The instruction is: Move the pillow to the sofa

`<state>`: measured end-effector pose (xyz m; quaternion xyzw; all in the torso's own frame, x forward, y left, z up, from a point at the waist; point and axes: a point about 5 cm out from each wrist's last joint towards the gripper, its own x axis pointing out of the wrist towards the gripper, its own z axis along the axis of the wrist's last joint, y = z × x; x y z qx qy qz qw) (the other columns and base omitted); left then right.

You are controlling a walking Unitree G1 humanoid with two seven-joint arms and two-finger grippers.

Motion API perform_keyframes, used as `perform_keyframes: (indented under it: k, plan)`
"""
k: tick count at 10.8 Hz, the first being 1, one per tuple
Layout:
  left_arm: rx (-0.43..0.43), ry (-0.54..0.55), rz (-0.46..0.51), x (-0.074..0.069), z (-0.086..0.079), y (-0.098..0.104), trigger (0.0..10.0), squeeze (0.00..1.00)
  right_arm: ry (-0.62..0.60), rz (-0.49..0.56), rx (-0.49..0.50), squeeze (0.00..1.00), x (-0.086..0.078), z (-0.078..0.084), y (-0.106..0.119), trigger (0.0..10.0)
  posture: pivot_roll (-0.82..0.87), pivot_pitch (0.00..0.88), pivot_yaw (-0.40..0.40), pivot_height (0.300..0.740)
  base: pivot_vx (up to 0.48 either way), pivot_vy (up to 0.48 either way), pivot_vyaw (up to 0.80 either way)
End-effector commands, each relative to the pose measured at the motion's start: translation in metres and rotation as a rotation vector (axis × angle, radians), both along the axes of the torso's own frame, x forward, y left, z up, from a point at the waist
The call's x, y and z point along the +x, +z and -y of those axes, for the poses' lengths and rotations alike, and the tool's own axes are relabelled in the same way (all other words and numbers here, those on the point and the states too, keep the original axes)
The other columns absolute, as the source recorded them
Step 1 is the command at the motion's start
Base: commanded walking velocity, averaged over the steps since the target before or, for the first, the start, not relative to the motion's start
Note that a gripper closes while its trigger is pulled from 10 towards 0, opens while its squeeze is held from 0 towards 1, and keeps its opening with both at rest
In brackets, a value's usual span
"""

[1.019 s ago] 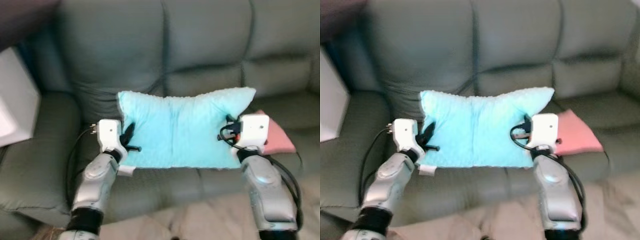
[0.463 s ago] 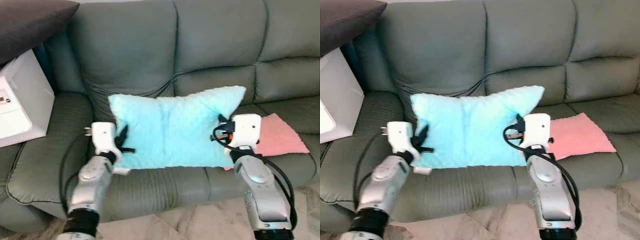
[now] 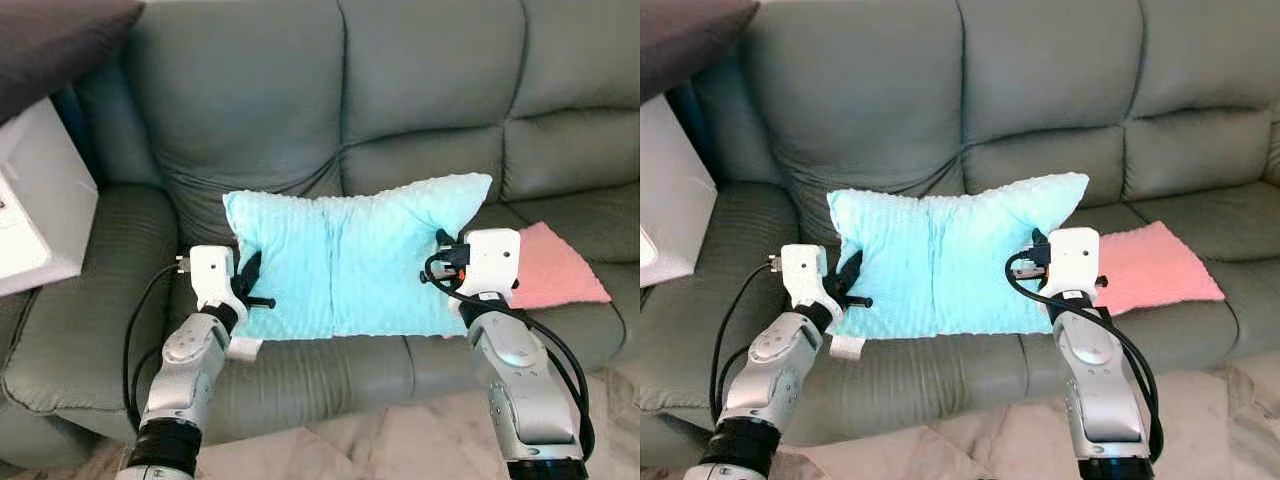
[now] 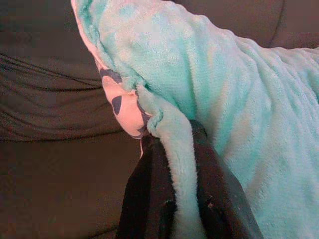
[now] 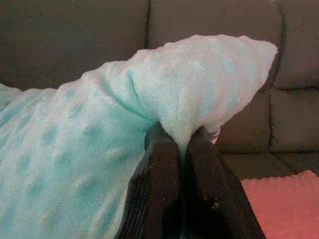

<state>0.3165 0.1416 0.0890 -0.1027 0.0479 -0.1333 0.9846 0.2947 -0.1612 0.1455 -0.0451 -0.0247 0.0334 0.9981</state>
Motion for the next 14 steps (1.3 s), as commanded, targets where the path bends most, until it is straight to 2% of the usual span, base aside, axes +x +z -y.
perform_keyframes:
  k: [1, 3, 6, 8, 11, 12, 14]
  plan:
    - [0.001, -0.015, 0.017, 0.0, 0.0, 0.003, 10.0, 0.0, 0.011, 0.026, 0.003, 0.0, 0.001, -0.001, 0.006, 10.0, -0.23, 0.046, 0.029, 0.74, 0.356, 0.0, 0.0]
    - [0.003, -0.009, 0.014, 0.0, -0.001, 0.003, 10.0, 0.0, 0.013, 0.025, 0.002, 0.0, 0.0, -0.001, 0.006, 10.0, -0.23, 0.043, 0.029, 0.74, 0.411, 0.0, 0.0]
    - [0.007, 0.005, 0.015, 0.0, -0.004, 0.003, 10.0, 0.0, 0.015, 0.016, 0.0, 0.0, -0.002, -0.001, 0.003, 10.0, -0.23, 0.049, 0.031, 0.74, 0.388, 0.276, 0.0]
    - [0.036, 0.025, 0.006, 0.001, -0.005, 0.001, 10.0, 0.0, 0.02, 0.003, 0.001, 0.0, -0.003, -0.001, 0.001, 10.0, -0.24, 0.052, 0.032, 0.74, 0.0, 0.0, 0.0]
    - [0.125, 0.093, -0.003, 0.003, -0.015, -0.002, 10.0, 0.0, 0.056, -0.024, 0.023, 0.0, -0.006, -0.006, -0.005, 10.0, -0.23, 0.054, 0.037, 0.74, 0.0, 0.0, 0.0]
    - [0.155, 0.142, -0.006, 0.005, -0.023, -0.002, 10.0, 0.0, 0.06, -0.026, 0.035, 0.0, -0.006, -0.008, -0.006, 10.0, -0.23, 0.054, 0.038, 0.74, 0.0, 0.0, 0.0]
    - [0.217, 0.186, -0.023, 0.008, -0.036, -0.005, 10.0, 0.0, 0.041, -0.036, 0.049, 0.0, -0.004, -0.002, -0.011, 10.0, -0.22, 0.066, 0.05, 0.74, 0.0, 0.0, 0.0]
